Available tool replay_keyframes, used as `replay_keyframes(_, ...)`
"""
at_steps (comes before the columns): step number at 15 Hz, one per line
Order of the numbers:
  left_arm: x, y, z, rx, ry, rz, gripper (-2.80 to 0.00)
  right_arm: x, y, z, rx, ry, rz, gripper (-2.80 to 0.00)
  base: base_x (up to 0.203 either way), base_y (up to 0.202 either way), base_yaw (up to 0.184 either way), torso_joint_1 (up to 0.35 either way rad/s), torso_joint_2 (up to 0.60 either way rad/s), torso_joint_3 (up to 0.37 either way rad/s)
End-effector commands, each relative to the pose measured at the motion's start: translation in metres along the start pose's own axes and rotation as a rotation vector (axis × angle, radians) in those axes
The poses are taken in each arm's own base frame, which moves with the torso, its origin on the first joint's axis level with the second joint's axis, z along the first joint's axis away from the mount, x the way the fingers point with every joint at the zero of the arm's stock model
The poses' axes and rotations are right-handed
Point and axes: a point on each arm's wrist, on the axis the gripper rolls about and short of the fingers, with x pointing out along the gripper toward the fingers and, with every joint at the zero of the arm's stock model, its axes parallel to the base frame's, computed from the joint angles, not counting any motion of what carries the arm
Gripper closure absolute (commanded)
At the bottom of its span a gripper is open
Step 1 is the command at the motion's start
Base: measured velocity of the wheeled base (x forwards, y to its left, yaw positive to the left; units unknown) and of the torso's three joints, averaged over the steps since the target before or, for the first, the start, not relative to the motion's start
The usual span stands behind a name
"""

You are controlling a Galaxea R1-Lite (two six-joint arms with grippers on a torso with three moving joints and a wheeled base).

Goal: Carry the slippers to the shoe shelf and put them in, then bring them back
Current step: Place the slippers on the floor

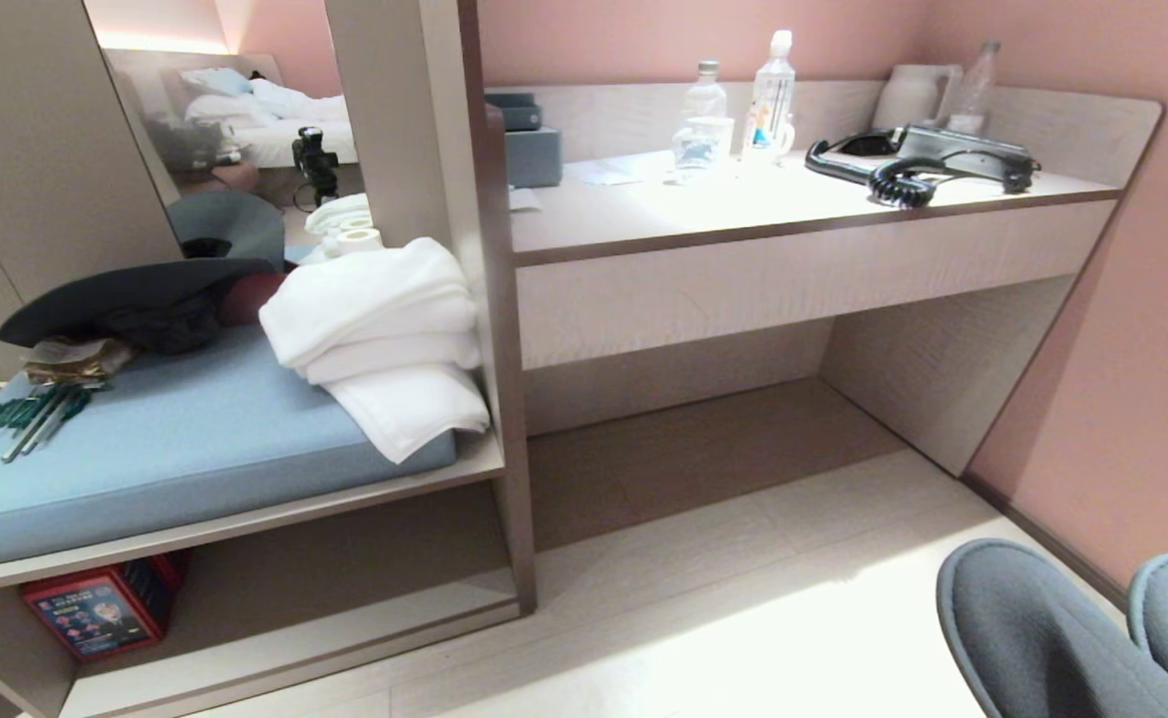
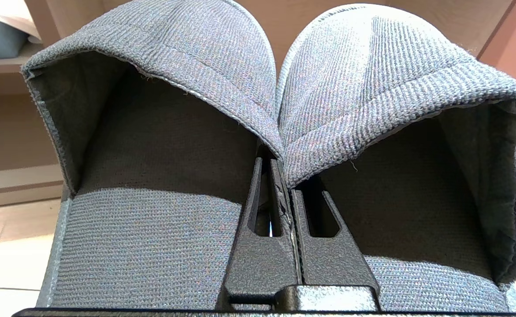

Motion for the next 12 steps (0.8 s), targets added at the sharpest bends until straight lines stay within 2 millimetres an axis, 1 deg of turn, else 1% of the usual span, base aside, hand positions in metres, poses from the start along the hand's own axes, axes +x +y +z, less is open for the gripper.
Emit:
replay_keyframes(1,0.0006,0.0000,-0.0021,0.000,0.009,0.000,0.00,0.0001,0.0000,0.0000,0.000,0.001,0.000,0.00,0.000,0.000,0.000,0.000,0.00,0.000)
replay_keyframes(6,0.0006,0.0000,-0.0019,0.004,0.007,-0.001,0.00,0.0001,0.0000,0.0000,0.000,0.001,0.000,0.00,0.000,0.000,0.000,0.000,0.00,0.000)
replay_keyframes(12,0.0006,0.0000,-0.0020,0.004,0.008,0.000,0.00,0.0001,0.0000,0.0000,-0.001,0.001,0.000,0.00,0.000,0.000,0.000,0.002,0.00,-0.175)
